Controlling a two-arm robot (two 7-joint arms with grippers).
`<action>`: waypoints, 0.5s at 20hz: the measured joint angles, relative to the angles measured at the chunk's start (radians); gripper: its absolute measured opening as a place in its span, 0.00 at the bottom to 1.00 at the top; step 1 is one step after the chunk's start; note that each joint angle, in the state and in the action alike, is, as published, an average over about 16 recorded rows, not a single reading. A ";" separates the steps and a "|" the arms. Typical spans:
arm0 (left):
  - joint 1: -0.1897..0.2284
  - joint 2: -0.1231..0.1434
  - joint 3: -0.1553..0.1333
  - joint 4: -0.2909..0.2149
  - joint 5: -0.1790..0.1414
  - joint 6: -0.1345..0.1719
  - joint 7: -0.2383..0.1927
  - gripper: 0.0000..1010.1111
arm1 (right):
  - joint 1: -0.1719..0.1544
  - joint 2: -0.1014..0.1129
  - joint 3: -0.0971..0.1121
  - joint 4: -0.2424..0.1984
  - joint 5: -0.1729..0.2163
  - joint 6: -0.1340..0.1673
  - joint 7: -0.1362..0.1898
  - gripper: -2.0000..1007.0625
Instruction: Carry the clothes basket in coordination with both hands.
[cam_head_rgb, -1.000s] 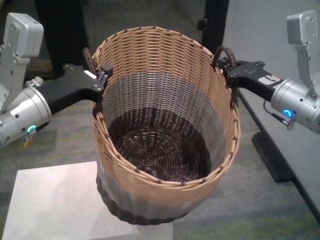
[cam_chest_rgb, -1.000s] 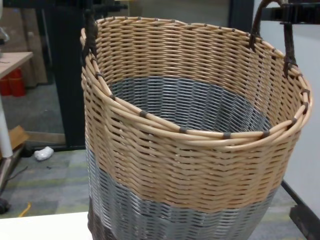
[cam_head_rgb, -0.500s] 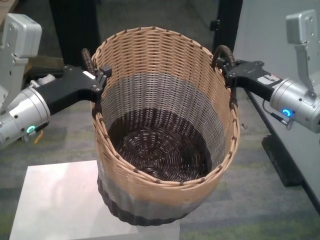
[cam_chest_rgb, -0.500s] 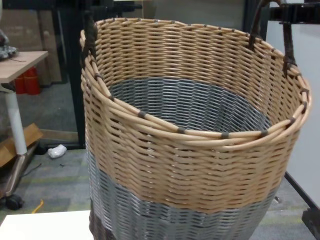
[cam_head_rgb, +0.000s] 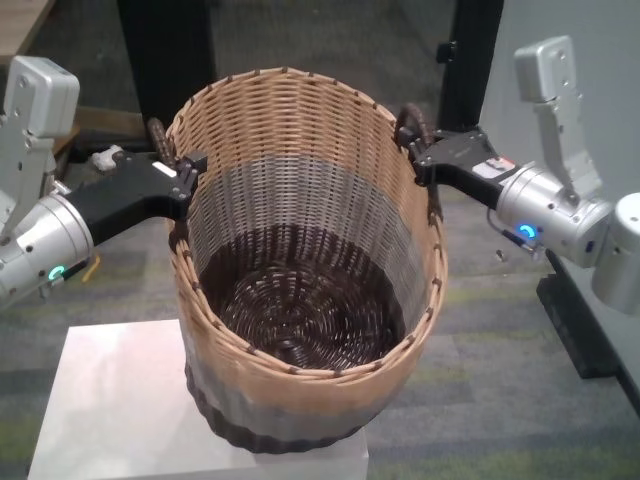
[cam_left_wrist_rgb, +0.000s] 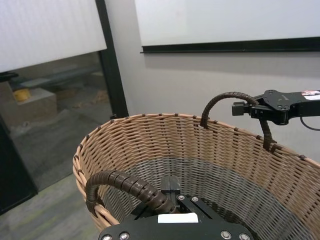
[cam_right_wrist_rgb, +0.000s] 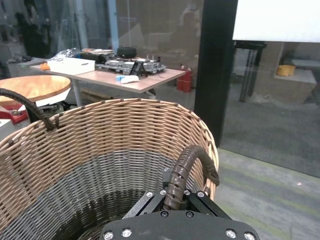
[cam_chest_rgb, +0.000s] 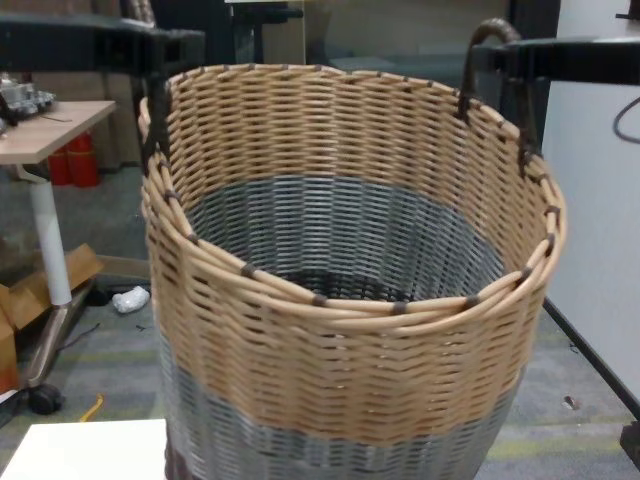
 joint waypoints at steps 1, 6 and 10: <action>0.000 0.000 0.000 0.007 0.002 -0.002 -0.001 0.00 | 0.005 -0.008 -0.007 0.013 -0.005 -0.004 0.002 0.03; 0.003 -0.002 -0.005 0.041 0.005 -0.008 -0.005 0.00 | 0.030 -0.046 -0.036 0.079 -0.027 -0.019 0.012 0.03; 0.003 -0.003 -0.010 0.072 0.006 -0.014 -0.015 0.00 | 0.052 -0.079 -0.056 0.141 -0.045 -0.033 0.020 0.03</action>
